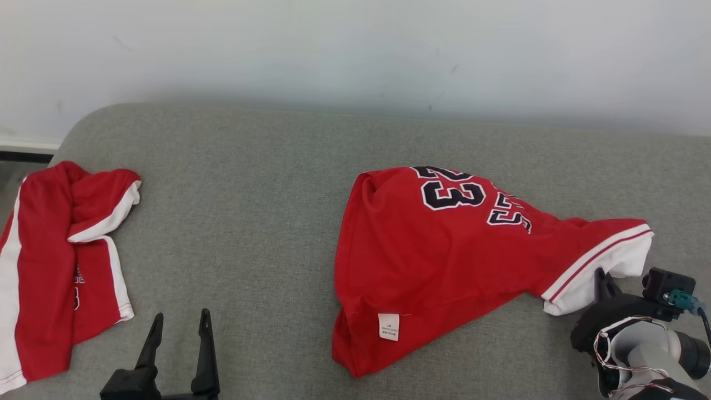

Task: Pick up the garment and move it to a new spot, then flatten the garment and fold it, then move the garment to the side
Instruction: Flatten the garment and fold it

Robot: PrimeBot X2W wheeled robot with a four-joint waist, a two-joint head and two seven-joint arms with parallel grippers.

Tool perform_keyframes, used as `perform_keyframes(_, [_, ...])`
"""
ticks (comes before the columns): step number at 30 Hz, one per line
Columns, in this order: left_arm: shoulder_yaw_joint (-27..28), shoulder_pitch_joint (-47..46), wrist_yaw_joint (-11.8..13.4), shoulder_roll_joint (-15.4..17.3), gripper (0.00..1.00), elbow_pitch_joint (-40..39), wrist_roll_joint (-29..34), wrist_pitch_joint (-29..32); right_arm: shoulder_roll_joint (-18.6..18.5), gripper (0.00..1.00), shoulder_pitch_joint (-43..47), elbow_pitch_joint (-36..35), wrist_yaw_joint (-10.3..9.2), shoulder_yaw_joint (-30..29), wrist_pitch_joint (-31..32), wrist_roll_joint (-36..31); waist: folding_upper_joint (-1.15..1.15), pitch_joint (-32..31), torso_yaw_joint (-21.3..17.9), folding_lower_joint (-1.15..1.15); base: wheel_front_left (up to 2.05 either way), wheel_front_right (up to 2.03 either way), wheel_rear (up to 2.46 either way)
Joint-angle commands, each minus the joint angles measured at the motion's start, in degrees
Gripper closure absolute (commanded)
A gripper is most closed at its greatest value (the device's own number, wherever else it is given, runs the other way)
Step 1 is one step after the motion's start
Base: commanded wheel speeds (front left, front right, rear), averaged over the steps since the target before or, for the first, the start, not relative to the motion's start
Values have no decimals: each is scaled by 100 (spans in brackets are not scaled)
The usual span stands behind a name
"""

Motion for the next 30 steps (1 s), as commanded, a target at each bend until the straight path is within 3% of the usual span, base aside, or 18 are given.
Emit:
perform_keyframes(1, [24, 59, 11, 17, 0, -9, 42, -29, -50, 100, -42, 0, -13, 48, -73, 61, -1, -38, -50, 0, 0, 0, 0])
perform_keyframes(7, [30, 131, 18, -7, 0, -18, 24, -23, 16, 100, 153, -379, -13, 623, -12, 444, -1, -105, -248, 0, 0, 0, 0])
perform_keyframes(13, [11, 188, 5, -31, 0, -23, 20, -23, -238, 100, 746, -1588, -13, 1078, 611, 860, -1, -161, -438, 0, 0, 0, 0])
perform_keyframes(16, [-3, 230, 2, -34, 0, -7, 26, -24, -297, 100, 1209, -2516, -13, 1031, 992, 1016, -1, -200, -472, 0, 0, 0, 0])
perform_keyframes(17, [-19, 228, -18, -45, 0, 2, 24, -24, -324, 100, 1608, -3125, -13, 911, 1363, 1065, -1, -222, -455, 0, 0, 0, 0])
perform_keyframes(23, [-24, 208, -22, -59, 0, 24, 3, -23, -23, 100, 2536, -4978, -13, 556, 2611, 1091, -1, -194, -370, 0, 0, 0, 0])
perform_keyframes(27, [-61, 180, -40, -87, 0, 51, 9, -23, 40, 100, 2637, -5466, -13, 414, 3089, 781, -1, -176, -282, 0, 0, 0, 0])
perform_keyframes(30, [-88, 109, -75, -103, 0, 87, 6, -23, 69, 100, 2382, -5341, -13, 382, 3208, 662, -1, -152, -209, 0, 0, 0, 0])
